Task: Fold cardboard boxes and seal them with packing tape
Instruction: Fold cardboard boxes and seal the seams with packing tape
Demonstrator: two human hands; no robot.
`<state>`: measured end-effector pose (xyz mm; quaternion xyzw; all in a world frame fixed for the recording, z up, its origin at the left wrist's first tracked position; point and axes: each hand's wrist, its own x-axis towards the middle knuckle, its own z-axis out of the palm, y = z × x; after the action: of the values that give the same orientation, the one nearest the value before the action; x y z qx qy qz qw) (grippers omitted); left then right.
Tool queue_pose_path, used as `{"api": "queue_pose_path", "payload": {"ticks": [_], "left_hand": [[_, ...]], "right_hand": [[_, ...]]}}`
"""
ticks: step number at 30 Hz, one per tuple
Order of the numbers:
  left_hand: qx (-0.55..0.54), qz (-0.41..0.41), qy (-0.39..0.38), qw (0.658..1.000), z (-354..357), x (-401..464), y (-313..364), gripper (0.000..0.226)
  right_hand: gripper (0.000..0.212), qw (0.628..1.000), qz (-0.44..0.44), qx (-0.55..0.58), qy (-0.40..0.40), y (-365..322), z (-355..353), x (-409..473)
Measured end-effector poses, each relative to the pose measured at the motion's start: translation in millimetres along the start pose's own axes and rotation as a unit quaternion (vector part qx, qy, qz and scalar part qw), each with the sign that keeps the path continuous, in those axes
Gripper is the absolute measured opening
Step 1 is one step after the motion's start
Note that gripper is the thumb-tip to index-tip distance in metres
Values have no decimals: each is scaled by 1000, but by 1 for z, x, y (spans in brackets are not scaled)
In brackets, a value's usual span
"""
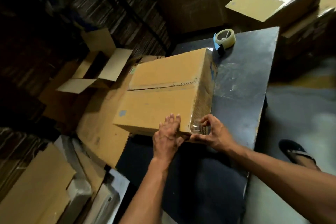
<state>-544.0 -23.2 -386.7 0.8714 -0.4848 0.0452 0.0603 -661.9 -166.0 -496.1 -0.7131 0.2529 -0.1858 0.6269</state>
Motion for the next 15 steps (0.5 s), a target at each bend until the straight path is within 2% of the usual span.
{"api": "queue_pose_path", "payload": {"ticks": [3,6,11,15], "left_hand": [[-13,-16,-13,1000,1,0,0,90],[-1,-16,-16,1000,0,1,1,92],[-8,-14,-12,1000,-1,1,-2,91],[-12,-4,-14,1000,0,2,-3,89]], "right_hand": [[64,1000,13,18,-5,8,-7,11],[61,998,47,40,0,19,-17,25],[53,997,43,63,-25,36,-21,18],[68,995,39,83,-26,32,-15,5]]}}
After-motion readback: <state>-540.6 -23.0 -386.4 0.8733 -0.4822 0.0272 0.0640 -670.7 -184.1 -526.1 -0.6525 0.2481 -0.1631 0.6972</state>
